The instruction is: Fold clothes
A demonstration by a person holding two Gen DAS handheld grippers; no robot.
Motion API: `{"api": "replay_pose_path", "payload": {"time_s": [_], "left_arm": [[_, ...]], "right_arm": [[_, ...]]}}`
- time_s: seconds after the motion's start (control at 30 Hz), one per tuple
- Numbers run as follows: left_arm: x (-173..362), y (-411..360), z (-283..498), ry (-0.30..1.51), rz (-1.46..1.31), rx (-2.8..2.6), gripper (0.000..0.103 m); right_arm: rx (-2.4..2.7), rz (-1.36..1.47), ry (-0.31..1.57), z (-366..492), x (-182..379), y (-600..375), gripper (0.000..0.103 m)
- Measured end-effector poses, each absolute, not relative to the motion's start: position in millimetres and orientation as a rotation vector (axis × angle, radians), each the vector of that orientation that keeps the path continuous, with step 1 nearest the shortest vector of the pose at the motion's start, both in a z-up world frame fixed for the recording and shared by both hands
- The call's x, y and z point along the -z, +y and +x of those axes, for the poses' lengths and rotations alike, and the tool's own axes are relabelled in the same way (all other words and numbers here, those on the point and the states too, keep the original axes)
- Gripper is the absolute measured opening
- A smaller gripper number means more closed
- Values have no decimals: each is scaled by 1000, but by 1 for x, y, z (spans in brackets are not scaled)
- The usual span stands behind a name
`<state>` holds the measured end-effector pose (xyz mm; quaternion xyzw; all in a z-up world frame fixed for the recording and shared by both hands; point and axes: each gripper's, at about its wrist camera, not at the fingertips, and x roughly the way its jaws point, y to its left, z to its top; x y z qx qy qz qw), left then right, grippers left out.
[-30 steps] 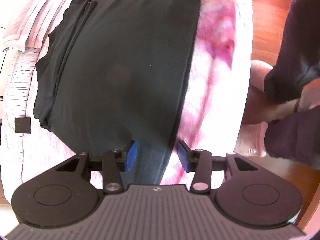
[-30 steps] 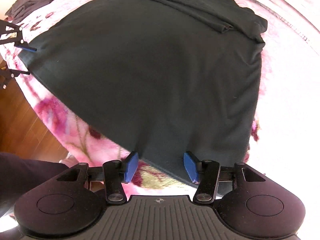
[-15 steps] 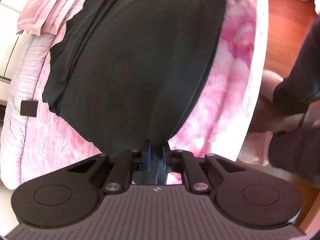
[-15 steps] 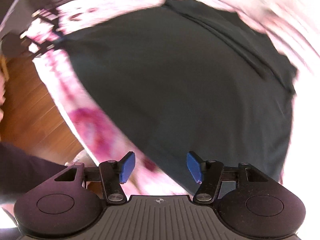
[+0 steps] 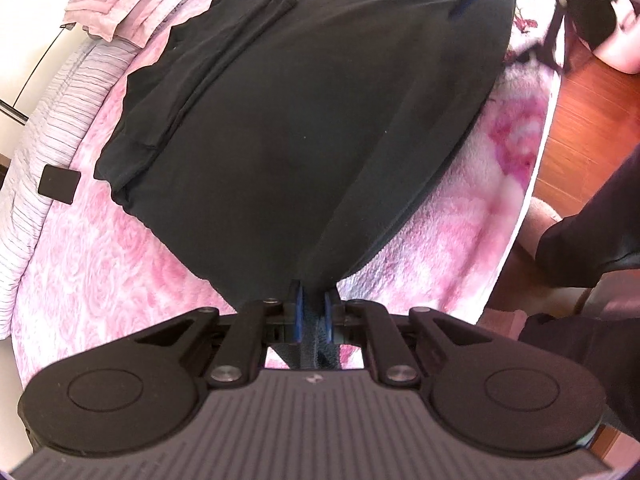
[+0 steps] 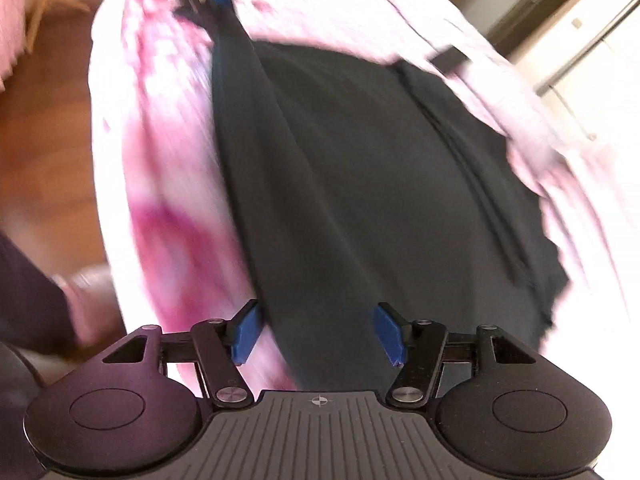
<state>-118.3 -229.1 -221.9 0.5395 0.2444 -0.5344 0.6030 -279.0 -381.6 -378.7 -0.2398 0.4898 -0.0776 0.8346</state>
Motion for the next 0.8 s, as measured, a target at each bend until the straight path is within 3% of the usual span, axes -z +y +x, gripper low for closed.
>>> {"api": "replay_pose_path", "payload": {"time_s": [0.2, 0.27, 0.33, 0.4, 0.67, 0.8], "left_arm": [[226, -228, -121, 568, 1273, 1243, 8], [227, -228, -123, 566, 1288, 1244, 8], [226, -228, -124, 559, 1301, 1244, 7], [222, -228, -124, 557, 1319, 1253, 6], [180, -209, -136, 510, 1364, 1291, 3], [155, -189, -156, 579, 1353, 1326, 3]], "right_arm": [[309, -599, 1147, -321, 389, -430, 60], [286, -632, 1164, -325, 390, -434, 46], [268, -655, 1193, -327, 392, -439, 19], [275, -626, 1227, -329, 390, -448, 3], [165, -573, 1234, -347, 326, -457, 1], [104, -533, 1261, -361, 296, -442, 1]]}}
